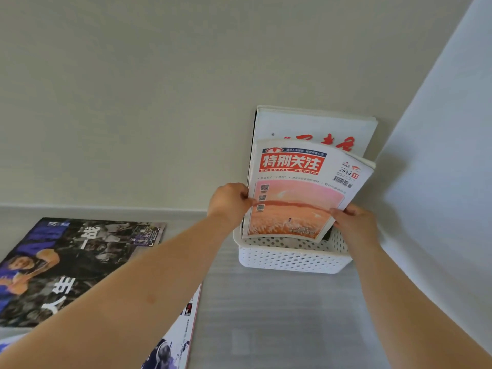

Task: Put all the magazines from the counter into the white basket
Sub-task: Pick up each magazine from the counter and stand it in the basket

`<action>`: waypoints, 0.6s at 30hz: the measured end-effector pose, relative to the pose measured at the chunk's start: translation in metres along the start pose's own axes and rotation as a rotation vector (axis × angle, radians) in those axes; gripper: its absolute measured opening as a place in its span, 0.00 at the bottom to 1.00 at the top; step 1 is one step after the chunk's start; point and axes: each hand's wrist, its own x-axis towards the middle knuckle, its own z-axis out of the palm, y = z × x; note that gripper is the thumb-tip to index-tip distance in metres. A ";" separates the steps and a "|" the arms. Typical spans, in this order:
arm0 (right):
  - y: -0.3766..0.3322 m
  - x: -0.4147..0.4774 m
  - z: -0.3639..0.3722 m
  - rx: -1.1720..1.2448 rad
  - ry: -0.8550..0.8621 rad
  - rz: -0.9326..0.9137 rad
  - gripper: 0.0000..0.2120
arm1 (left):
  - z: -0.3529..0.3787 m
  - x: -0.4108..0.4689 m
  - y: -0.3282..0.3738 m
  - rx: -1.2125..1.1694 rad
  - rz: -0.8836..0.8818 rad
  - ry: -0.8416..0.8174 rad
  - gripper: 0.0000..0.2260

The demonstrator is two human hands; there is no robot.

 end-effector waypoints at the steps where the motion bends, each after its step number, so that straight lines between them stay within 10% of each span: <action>1: 0.001 0.001 0.001 -0.007 0.010 -0.011 0.12 | 0.002 0.003 -0.001 -0.037 -0.008 0.041 0.08; 7: -0.004 0.013 0.008 0.055 0.035 -0.104 0.26 | 0.010 0.015 -0.001 -0.163 -0.015 0.152 0.24; 18: -0.004 0.030 0.019 0.039 -0.057 -0.082 0.28 | 0.020 0.023 0.006 0.037 0.072 0.150 0.14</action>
